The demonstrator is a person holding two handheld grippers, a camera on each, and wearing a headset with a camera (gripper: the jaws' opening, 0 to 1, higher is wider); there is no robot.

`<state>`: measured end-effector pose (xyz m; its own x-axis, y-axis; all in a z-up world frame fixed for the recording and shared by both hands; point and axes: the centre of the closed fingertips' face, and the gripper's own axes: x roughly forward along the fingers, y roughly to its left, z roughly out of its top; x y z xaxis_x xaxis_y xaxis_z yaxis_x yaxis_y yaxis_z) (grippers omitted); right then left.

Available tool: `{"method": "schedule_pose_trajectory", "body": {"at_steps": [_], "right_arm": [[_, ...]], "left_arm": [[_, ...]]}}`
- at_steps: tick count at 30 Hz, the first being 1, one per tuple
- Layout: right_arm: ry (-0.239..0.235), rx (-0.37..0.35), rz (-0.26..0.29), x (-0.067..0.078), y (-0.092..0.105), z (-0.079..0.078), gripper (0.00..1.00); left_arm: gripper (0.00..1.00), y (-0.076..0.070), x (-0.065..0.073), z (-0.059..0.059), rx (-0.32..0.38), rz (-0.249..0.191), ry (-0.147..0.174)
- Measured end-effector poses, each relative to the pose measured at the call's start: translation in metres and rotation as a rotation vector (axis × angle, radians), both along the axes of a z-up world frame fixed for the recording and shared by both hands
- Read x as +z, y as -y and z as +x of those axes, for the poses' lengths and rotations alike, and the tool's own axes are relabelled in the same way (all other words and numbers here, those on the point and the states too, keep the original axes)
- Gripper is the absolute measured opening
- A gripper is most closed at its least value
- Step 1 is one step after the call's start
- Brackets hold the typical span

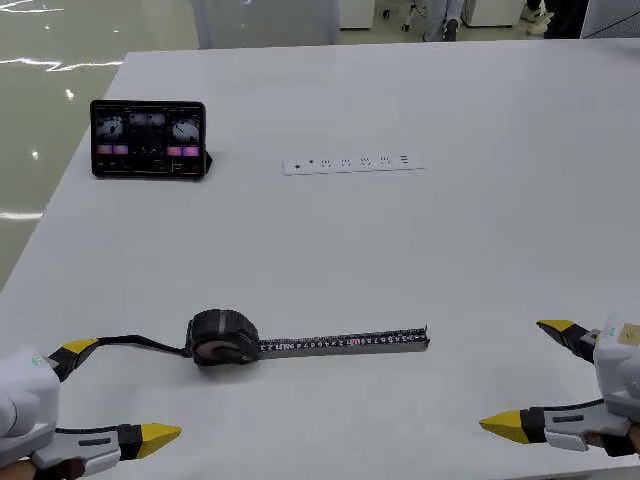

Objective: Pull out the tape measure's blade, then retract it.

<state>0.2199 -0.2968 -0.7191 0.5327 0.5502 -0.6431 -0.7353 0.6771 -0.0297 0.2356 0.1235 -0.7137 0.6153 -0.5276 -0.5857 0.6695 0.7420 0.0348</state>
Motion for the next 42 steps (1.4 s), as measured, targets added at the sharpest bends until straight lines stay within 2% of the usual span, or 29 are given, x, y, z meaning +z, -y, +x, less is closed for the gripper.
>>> {"method": "schedule_pose_trajectory", "body": {"at_steps": [3,6,8,11,14,23,27,32,36,42], "right_arm": [[-0.005,-0.002,-0.002,-0.003,0.003,-0.003,0.99],[-0.004,-0.006,-0.001,0.0,0.004,-0.006,0.99],[0.001,0.0,0.002,-0.001,0.007,-0.007,0.99],[-0.004,0.002,-0.007,-0.004,0.01,-0.01,0.99],[-0.004,-0.012,0.007,-0.002,0.012,-0.01,0.99],[0.008,0.006,-0.006,-0.003,0.014,-0.015,0.99],[-0.003,-0.013,-0.008,0.0,0.014,-0.018,0.99],[-0.008,-0.011,-0.017,-0.002,0.016,-0.021,0.99],[-0.01,0.004,-0.032,-0.005,0.019,-0.023,0.99],[-0.014,0.013,-0.041,0.0,0.022,-0.019,0.99]], "left_arm": [[0.99,-0.002,0.0,0.0,0.006,-0.008,0.002],[0.99,-0.004,-0.001,0.0,0.011,-0.011,-0.004],[0.99,-0.004,0.0,0.001,0.011,-0.014,0.004],[0.99,-0.002,0.001,0.001,0.016,-0.022,0.005],[0.99,0.001,0.0,0.0,0.01,-0.025,0.006],[0.99,-0.004,0.003,0.0,0.016,-0.019,0.01],[0.99,-0.006,0.005,0.0,0.016,-0.017,0.011],[0.99,-0.006,0.004,-0.001,0.012,-0.013,0.007],[0.99,-0.005,0.006,-0.001,0.014,-0.012,0.017],[0.99,-0.001,0.008,-0.002,0.012,-0.014,-0.001]]}}
